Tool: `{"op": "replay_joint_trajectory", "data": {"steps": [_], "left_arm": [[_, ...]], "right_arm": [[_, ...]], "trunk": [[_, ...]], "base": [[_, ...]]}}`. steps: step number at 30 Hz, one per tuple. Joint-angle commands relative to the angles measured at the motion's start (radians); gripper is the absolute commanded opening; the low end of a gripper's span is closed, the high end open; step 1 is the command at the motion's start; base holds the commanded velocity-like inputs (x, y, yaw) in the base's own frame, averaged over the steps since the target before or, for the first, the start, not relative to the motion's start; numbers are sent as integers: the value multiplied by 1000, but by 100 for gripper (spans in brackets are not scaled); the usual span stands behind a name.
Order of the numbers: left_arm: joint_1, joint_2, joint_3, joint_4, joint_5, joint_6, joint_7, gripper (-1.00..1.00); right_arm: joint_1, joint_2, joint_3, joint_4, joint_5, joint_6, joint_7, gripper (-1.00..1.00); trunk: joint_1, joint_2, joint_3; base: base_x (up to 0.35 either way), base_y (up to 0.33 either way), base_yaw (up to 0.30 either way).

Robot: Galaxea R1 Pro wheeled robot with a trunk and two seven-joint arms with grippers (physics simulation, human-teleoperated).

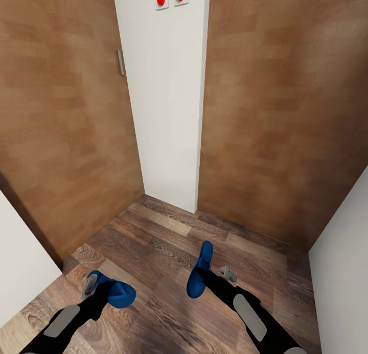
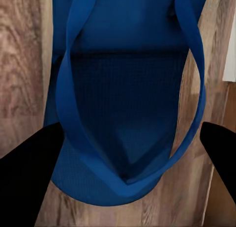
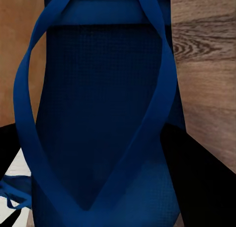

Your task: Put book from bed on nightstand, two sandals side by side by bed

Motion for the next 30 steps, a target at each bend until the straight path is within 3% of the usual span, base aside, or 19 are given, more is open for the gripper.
{"op": "replay_joint_trajectory", "data": {"steps": [1, 2, 3, 4, 5, 7, 10, 12, 13, 14, 15, 23, 30], "left_arm": [[0, 5, -19, -7, -7, -2, 4, -100], [0, 7, -41, -13, -37, -2, 4, -100], [0, 8, -93, -31, -116, -3, 4, -100], [0, 6, -185, -109, -319, -4, 3, -100], [0, 5, -205, -156, -383, -3, 3, -100], [0, 4, -238, -266, -437, 2, -15, -100], [0, 10, -296, -351, -456, 6, -45, -100], [0, 28, -318, -390, -463, 18, -53, -100], [0, 50, -334, -412, -508, 47, -59, -100], [0, 52, -336, -414, -527, 49, -61, -100], [0, 55, -338, -417, -614, 50, -67, -100], [0, 55, -333, -416, -636, 51, -68, -100], [0, 53, -338, -415, -638, 50, -67, -100]], "right_arm": [[0, 0, 0, 0, -6, 4, 1, -100], [0, -1, 0, 0, -5, 4, 2, -100], [0, -1, 0, 0, -5, 4, 2, -100], [0, -2, 0, 1, -5, 4, 2, -100], [0, -2, 0, 2, -5, 4, 2, -100], [0, -2, 0, 3, -5, 2, 2, -100], [0, -2, 0, 3, -5, 1, 2, -100], [0, -2, 0, 3, -5, 1, 2, -100], [0, -2, 0, 4, -4, 1, 1, -100], [0, -2, 0, 5, -4, 1, 1, -100], [0, -2, 0, 21, -1, -2, 1, -100], [0, -2, 0, 26, 0, -2, 1, -100], [0, -2, 0, 26, 0, -2, 0, -100]], "trunk": [[0, 0, -1], [0, 0, -1], [0, 0, -1], [0, 0, -1], [0, 0, -1], [0, 0, -1], [0, 0, -1], [0, 0, -1], [0, 0, -1], [0, 0, -1], [0, 0, -1], [0, 0, -1], [0, 0, -1]], "base": [[0, 0, 0], [0, 0, 0], [0, 0, 0], [0, 0, 0], [0, 0, 0], [0, 0, 0], [0, 0, 0], [0, 0, 0], [0, 0, 0], [0, 0, 0], [0, 0, 0], [0, 0, 19], [0, 0, 251]]}}
